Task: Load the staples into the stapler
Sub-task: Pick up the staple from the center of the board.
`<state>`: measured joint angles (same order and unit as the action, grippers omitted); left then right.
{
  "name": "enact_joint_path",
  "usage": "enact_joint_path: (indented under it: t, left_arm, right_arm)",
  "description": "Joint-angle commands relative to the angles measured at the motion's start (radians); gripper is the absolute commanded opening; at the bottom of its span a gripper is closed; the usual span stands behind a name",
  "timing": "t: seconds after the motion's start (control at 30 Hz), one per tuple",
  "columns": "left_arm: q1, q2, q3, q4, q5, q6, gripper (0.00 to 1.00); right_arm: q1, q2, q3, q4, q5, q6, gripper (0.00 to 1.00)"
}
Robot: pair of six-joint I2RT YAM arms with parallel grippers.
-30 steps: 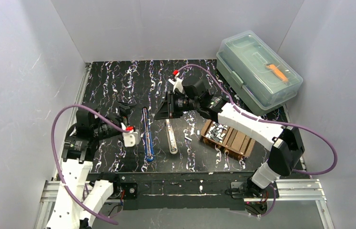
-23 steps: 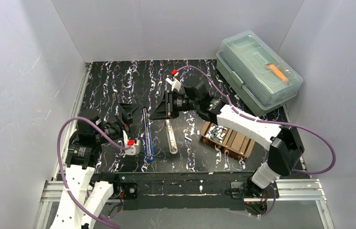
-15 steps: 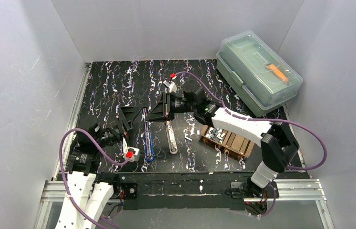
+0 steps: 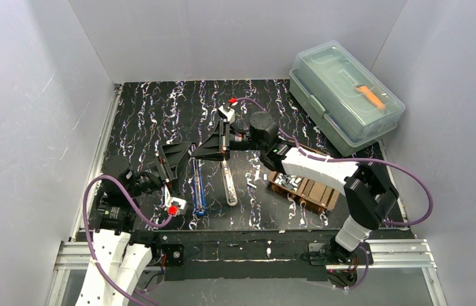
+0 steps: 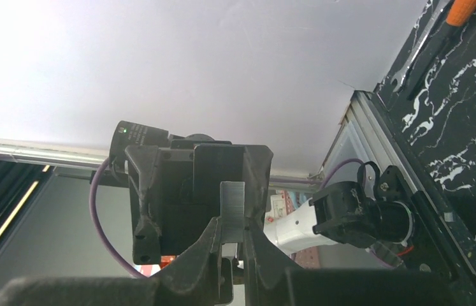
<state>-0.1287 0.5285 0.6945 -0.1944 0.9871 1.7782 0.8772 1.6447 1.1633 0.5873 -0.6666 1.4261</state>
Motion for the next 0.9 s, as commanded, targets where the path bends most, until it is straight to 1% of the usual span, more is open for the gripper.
enact_joint_path:
  t: [0.0,0.17,0.33,0.43,0.5,0.63,0.87]
  left_arm:
    - [-0.006,0.005,-0.006,0.055,0.033,-0.02,0.54]
    - [-0.006,0.0,-0.005,0.059,0.035,-0.038,0.47]
    - [-0.006,0.004,-0.001,0.063,0.018,-0.051,0.31]
    - [-0.006,0.004,0.0,0.064,0.019,-0.06,0.23]
    - [-0.006,0.005,-0.001,0.064,0.021,-0.063,0.2]
    - [-0.006,0.009,0.005,0.062,0.02,-0.087,0.11]
    - [-0.006,0.023,0.031,0.005,0.012,-0.104,0.02]
  right_arm:
    - [-0.001,0.018,-0.004,0.118,-0.02,0.049,0.17]
    - [0.0,0.034,0.002,0.158,-0.018,0.08,0.17]
    - [0.006,0.042,-0.013,0.196,-0.014,0.115,0.17]
    - [0.008,0.044,-0.018,0.204,-0.013,0.123,0.17]
    - [0.009,0.046,-0.016,0.204,-0.015,0.126,0.17]
    - [0.009,0.041,-0.016,0.198,-0.019,0.119,0.19]
    - [0.009,0.03,-0.026,0.169,-0.025,0.093,0.27]
